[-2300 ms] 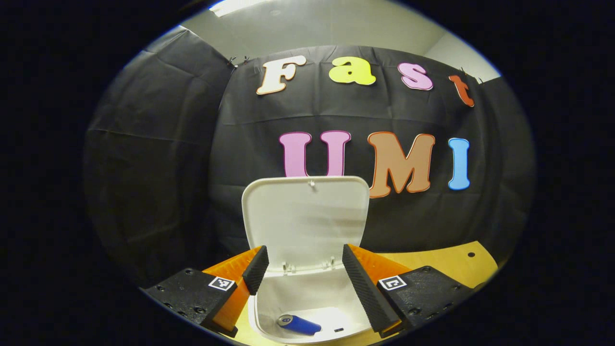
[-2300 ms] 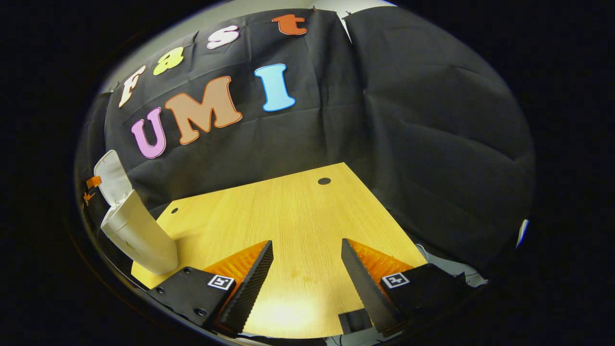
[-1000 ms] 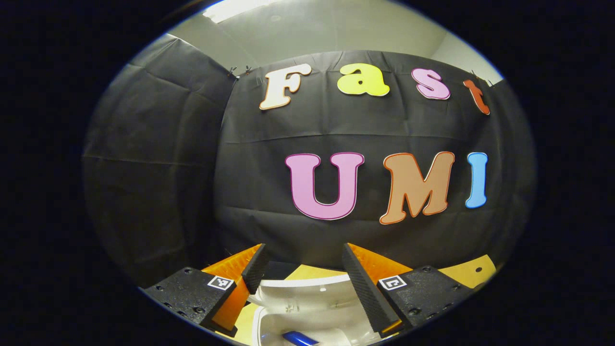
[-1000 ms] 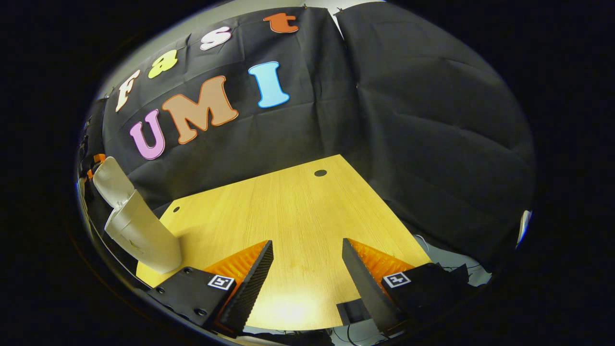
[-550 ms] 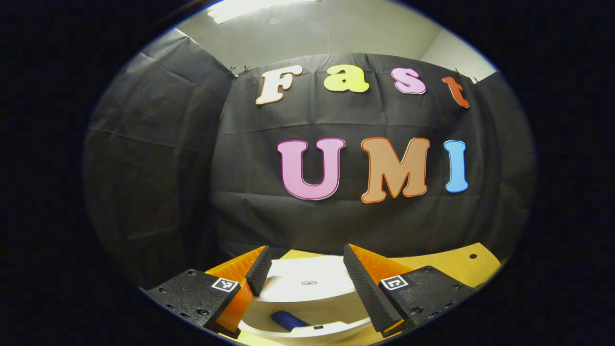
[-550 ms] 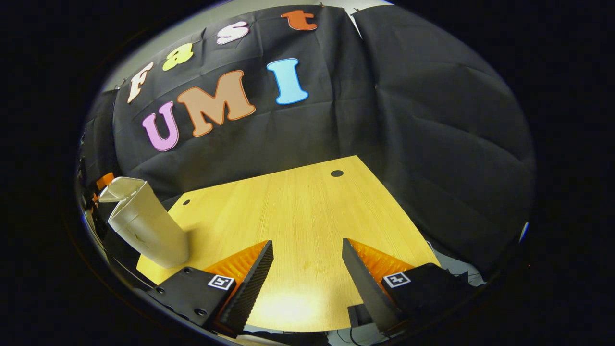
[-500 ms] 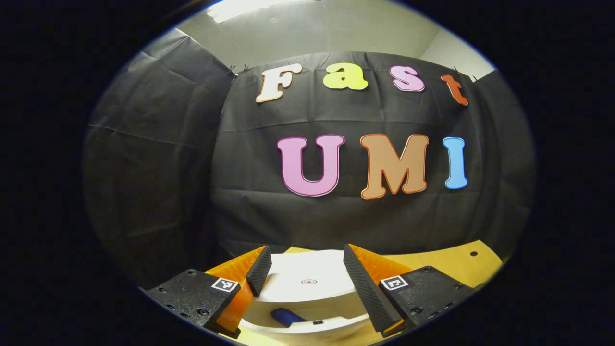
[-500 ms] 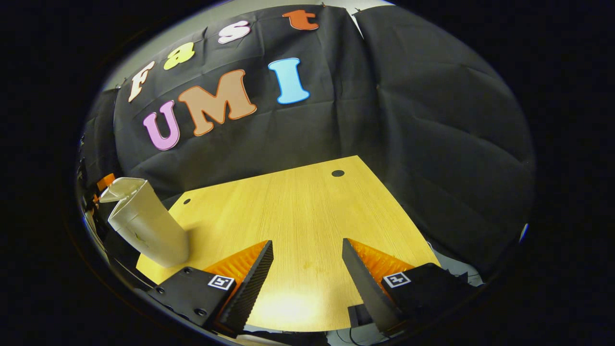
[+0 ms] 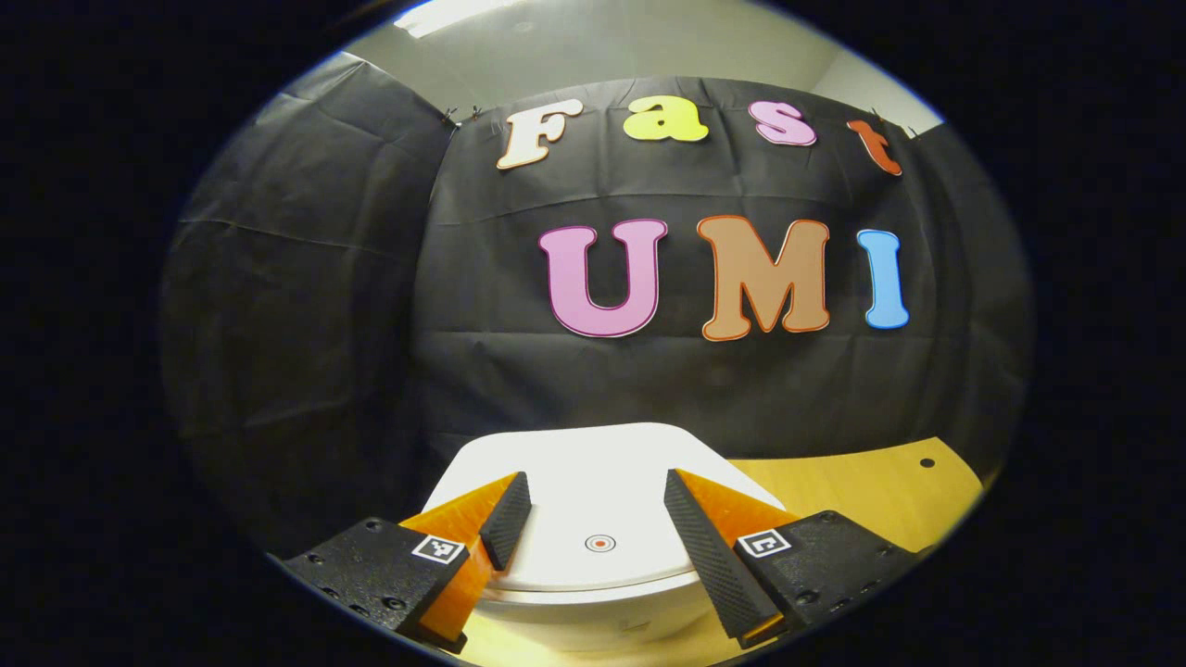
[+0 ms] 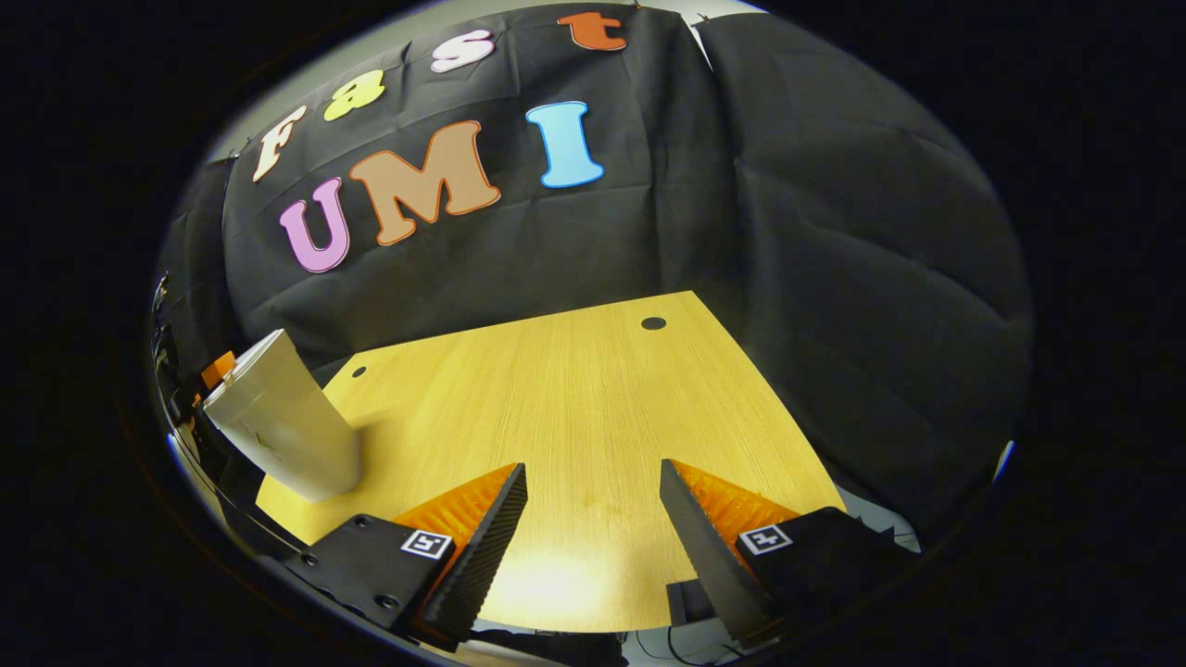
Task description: Press the lid of the desktop garbage bin to open it, pick up the crumpled paper on the desktop and throw it into the bin, then pick up the pop can on the desktop and drop it into the bin, and finally close the garbage bin lid.
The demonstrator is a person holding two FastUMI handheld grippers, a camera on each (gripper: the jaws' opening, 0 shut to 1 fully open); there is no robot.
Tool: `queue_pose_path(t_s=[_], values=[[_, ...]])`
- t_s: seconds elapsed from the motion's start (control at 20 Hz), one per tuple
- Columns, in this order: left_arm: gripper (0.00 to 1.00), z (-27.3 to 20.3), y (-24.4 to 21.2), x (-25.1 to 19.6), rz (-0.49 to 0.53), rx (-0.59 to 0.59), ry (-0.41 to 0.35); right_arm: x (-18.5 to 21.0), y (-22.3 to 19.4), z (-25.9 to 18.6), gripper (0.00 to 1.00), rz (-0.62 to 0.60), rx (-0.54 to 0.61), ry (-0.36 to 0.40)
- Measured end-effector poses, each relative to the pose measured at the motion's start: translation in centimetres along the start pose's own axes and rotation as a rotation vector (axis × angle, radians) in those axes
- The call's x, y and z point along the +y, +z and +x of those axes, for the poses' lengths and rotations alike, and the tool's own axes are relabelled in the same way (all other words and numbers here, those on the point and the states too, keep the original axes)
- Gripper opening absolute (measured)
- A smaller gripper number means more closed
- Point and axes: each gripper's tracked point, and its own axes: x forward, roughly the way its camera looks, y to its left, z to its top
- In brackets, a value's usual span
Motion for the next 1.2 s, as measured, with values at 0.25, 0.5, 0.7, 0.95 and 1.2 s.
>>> queue_pose_path(t_s=[0.25, 0.5, 0.7, 0.95, 1.2], values=[[0.92, 0.0, 0.0, 0.2, -0.017, -0.056, 0.034, 0.1, -0.3, 0.4, 0.96, 0.020, 0.012, 0.006], [0.92, 0.0, -0.3, 0.1, 0.028, -0.059, 0.039, 0.5, -0.4, 1.1, 0.96, 0.032, 0.023, 0.020], [0.92, 0.2, -0.7, 0.1, 0.022, -0.029, 0.043, 0.5, -0.8, 1.6, 0.96, 0.040, 0.042, 0.019], [0.93, 0.2, -1.2, -0.4, 0.012, -0.007, 0.023, 1.5, -0.4, 2.3, 0.96, 0.021, 0.049, 0.041], [0.94, 0.1, -0.2, -0.5, 0.006, -0.079, 0.054, 3.3, 0.6, 2.3, 0.96, -0.015, 0.039, 0.094]])
